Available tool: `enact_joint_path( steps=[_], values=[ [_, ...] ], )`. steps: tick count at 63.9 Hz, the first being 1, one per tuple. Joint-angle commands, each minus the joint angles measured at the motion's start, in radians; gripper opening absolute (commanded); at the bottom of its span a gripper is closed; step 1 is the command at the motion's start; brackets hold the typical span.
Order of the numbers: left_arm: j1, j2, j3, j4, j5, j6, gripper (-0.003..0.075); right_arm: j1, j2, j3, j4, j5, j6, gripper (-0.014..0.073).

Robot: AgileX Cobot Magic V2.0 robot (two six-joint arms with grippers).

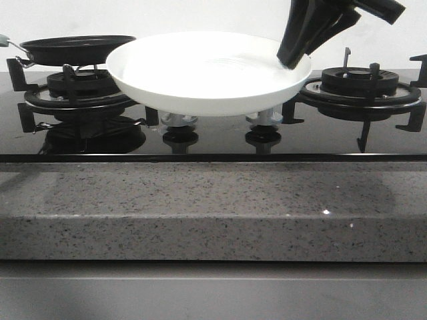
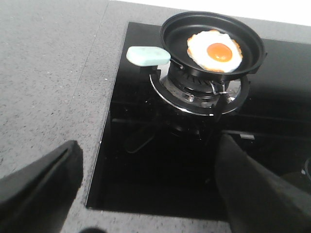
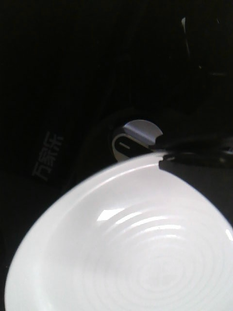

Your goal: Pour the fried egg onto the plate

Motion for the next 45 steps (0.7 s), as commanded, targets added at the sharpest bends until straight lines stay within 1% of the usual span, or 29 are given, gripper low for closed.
enact_joint_path(
  steps=[1, 8, 12, 20, 28, 39, 45],
  values=[
    [0.012, 0.1, -0.11, -0.022, -0.025, -0.005, 0.0564, -0.001, -0.042, -0.026, 0.02, -0.039, -0.01, -0.0059],
    [0.058, 0.228, -0.2, -0.065, 0.007, -0.005, 0.0564, -0.001, -0.042, -0.026, 0.02, -0.039, -0.01, -0.0059],
    [0.092, 0.296, -0.258, -0.124, 0.029, 0.015, 0.0564, -0.001, -0.042, -0.026, 0.02, -0.039, -0.01, -0.0059],
    [0.158, 0.405, -0.333, -0.331, 0.04, 0.139, 0.0563, -0.001, -0.042, -0.026, 0.02, -0.039, -0.01, -0.0059],
    [0.225, 0.513, -0.402, -0.55, 0.097, 0.232, 0.0556, -0.001, -0.042, -0.026, 0.02, -0.039, -0.01, -0.0059],
    [0.297, 0.644, -0.474, -0.769, 0.2, 0.283, 0.0556, -0.001, -0.042, -0.026, 0.02, -0.039, -0.01, -0.0059],
    [0.322, 0.712, -0.496, -0.843, 0.23, 0.285, 0.0556, -0.001, -0.042, -0.026, 0.02, -0.039, -0.01, -0.0059]
  ],
)
